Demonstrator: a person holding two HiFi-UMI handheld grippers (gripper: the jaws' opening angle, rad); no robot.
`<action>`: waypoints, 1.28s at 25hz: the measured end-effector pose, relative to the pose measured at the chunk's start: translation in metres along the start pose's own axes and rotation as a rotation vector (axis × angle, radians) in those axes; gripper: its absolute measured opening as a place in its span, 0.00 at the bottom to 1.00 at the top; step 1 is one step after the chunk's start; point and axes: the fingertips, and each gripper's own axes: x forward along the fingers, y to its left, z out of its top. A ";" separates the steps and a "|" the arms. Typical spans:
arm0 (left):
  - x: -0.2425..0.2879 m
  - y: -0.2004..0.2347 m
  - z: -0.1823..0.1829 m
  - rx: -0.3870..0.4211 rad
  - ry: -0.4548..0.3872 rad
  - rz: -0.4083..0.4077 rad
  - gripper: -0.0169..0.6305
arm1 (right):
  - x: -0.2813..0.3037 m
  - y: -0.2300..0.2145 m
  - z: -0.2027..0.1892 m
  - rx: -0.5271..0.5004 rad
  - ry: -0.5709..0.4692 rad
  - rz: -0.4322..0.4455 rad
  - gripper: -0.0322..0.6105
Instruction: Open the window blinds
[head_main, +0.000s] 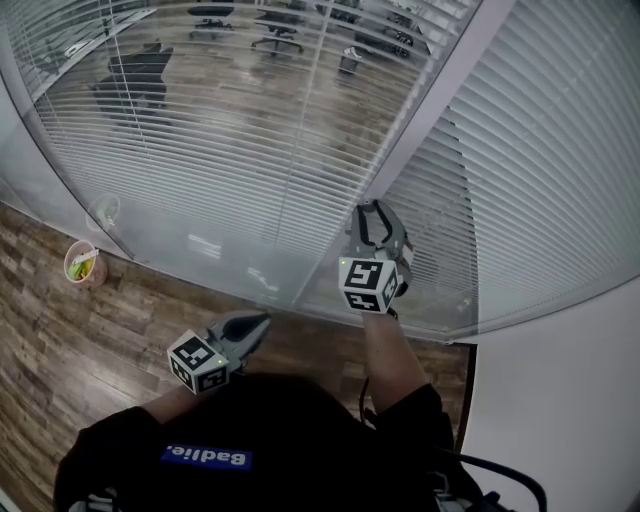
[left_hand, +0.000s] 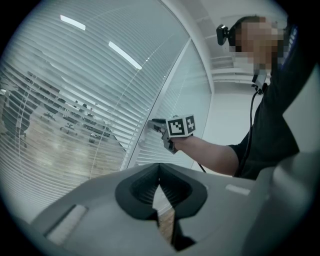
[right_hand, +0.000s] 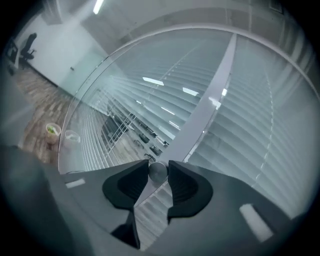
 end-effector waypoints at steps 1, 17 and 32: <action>0.000 0.000 0.000 -0.001 0.000 0.001 0.03 | 0.000 0.002 0.000 -0.065 0.008 -0.003 0.25; 0.004 -0.004 -0.001 0.000 0.004 -0.022 0.03 | 0.000 0.015 -0.004 -0.623 0.064 0.035 0.24; 0.007 -0.006 -0.001 0.007 0.002 -0.031 0.03 | 0.001 0.017 -0.006 -0.808 0.082 0.054 0.24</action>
